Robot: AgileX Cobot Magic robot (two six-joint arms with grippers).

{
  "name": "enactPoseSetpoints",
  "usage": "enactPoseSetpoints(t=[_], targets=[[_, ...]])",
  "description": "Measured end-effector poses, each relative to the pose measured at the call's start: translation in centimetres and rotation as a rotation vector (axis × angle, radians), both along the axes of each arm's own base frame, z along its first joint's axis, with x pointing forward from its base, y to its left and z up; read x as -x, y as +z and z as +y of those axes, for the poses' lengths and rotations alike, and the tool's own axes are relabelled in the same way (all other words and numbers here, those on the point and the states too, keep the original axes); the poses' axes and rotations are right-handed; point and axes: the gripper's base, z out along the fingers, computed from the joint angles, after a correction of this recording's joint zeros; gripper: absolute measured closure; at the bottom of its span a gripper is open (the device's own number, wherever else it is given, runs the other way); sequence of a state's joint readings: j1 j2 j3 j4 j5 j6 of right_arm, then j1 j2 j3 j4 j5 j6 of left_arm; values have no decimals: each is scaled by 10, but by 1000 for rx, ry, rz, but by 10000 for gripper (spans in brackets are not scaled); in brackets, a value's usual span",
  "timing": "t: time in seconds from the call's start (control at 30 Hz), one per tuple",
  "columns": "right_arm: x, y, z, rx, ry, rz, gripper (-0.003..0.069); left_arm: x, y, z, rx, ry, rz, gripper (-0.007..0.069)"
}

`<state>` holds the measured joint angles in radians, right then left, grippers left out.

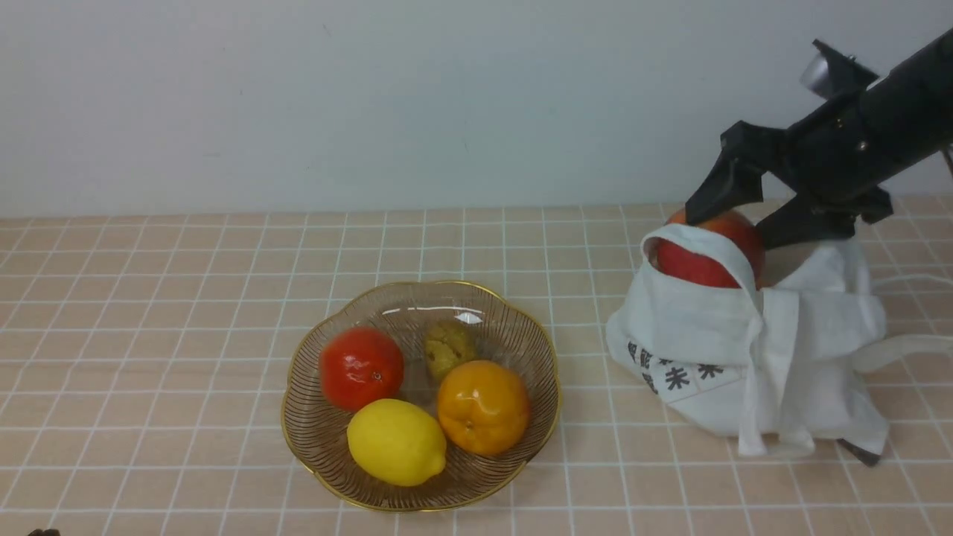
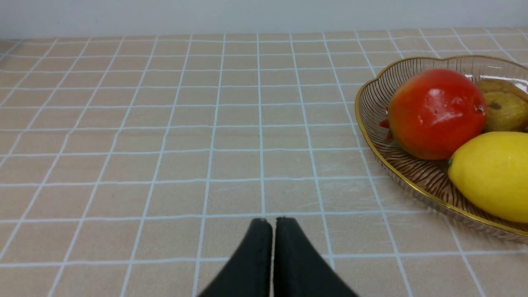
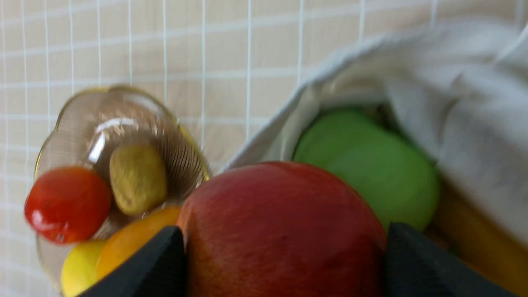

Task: Take the fruit out of the bag on the brown coffee tablecloth and place them on the plate.
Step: 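Move the fruit from the bag and place it onto the plate with the right gripper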

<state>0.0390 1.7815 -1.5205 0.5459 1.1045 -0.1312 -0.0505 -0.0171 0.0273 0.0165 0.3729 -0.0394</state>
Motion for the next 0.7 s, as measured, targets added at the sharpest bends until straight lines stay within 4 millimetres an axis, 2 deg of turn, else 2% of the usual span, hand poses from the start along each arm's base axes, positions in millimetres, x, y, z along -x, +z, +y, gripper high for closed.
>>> enactPoseSetpoints(t=[0.27, 0.37, 0.43, 0.47, 0.5, 0.6, 0.63, 0.67, 0.7], targets=[[14, 48, -16, 176, -40, -266, 102, 0, 0, 0, 0, 0, 0, 632], [25, 69, -17, 178, -50, -342, 102, 0, 0, 0, 0, 0, 0, 632], [36, 90, -13, 124, -46, -417, 102, 0, 0, 0, 0, 0, 0, 632], [38, 92, -13, 122, -39, -427, 102, 0, 0, 0, 0, 0, 0, 632], [47, 108, -6, 77, -8, -496, 102, 0, 0, 0, 0, 0, 0, 632], [62, 127, 17, -5, 98, -602, 102, 0, 0, 0, 0, 0, 0, 632], [66, 130, 28, -25, 154, -631, 102, 0, 0, 0, 0, 0, 0, 632], [66, 130, 31, -28, 166, -637, 102, 0, 0, 0, 0, 0, 0, 632], [69, 130, 49, -38, 254, -667, 102, 0, 0, 0, 0, 0, 0, 632]])
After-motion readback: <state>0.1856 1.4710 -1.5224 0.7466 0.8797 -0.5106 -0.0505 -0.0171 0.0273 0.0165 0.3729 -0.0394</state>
